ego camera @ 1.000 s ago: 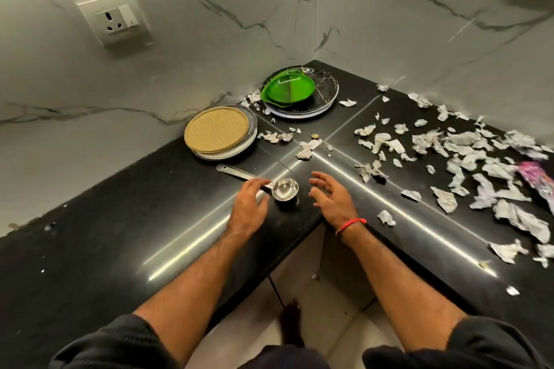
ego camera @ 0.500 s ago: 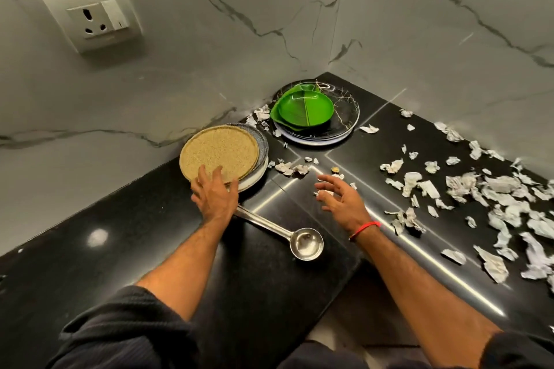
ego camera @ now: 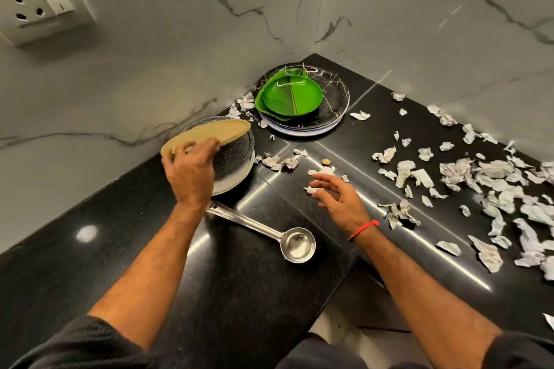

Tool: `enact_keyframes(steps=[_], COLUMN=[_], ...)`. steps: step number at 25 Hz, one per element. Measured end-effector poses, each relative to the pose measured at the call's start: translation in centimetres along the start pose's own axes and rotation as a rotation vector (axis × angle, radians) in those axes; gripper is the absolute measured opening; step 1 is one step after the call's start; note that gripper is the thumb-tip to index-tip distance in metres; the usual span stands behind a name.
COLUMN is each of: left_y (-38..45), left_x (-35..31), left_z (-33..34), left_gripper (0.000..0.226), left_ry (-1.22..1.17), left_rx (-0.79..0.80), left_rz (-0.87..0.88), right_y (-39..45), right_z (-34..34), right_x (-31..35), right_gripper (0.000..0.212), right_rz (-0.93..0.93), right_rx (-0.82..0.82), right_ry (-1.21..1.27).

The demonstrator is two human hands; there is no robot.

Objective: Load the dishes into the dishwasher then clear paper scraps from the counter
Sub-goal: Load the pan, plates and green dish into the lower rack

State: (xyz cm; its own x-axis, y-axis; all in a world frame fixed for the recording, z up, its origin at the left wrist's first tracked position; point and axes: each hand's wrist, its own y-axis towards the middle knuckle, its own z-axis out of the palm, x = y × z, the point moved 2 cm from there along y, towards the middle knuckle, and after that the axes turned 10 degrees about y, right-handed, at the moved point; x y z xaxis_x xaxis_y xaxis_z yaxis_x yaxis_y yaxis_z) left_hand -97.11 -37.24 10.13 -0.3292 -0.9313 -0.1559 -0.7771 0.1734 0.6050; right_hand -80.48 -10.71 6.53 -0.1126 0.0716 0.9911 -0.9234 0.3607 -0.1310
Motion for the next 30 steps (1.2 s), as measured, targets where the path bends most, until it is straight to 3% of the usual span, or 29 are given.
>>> enact_keyframes(steps=[2,5,8,11,13,19,25,27,30], left_y=[2.3,4.2,3.2,0.0,-2.6,-15.8,-32.7,-38.6,-47.2], left_x=[-1.3,-6.7,-14.9,-22.9,-27.7,-40.2,-48.0,-49.9,-51.6], left_z=[-2.3,-4.0,-4.4,-4.8,-5.0,-9.1,-16.5,-18.8,-22.7], left_gripper=[0.026,0.027,0.022,0.019,0.020,0.021,0.022,0.017,0.024], left_ry=[-0.182,-0.558,-0.967,-1.268,-1.315,-1.372,-1.237,-1.223,-1.173], left_rx=[-0.091,-0.080,0.152,0.419,0.562,1.004,1.134,1.231,1.522], left_rz=[0.034,0.152,0.248,0.299,0.323,0.574,0.925,0.957,0.828], right_y=[-0.7,-2.2,-5.1,-10.2,-14.8,-33.1,-52.6,-58.0,-65.6], right_z=[-0.5,-2.1,-5.3,-10.2,-13.1,-19.5,-21.9,-22.7,-23.5], right_x=[0.5,1.6,3.2,4.1,3.9,0.1,-5.8,-7.9,-11.9], right_gripper=[0.035,0.053,0.071,0.046,0.034,0.028,0.019,0.024,0.018], right_rz=[-0.046,-0.139,-0.252,-0.337,-0.316,-0.261,-0.173,-0.144,-0.079], right_rx=[-0.009,-0.081,-0.234,-0.433,-0.554,-0.945,-1.302,-1.357,-1.418], right_ry=[0.013,0.059,0.088,0.059,0.036,0.004,0.033,0.027,0.019])
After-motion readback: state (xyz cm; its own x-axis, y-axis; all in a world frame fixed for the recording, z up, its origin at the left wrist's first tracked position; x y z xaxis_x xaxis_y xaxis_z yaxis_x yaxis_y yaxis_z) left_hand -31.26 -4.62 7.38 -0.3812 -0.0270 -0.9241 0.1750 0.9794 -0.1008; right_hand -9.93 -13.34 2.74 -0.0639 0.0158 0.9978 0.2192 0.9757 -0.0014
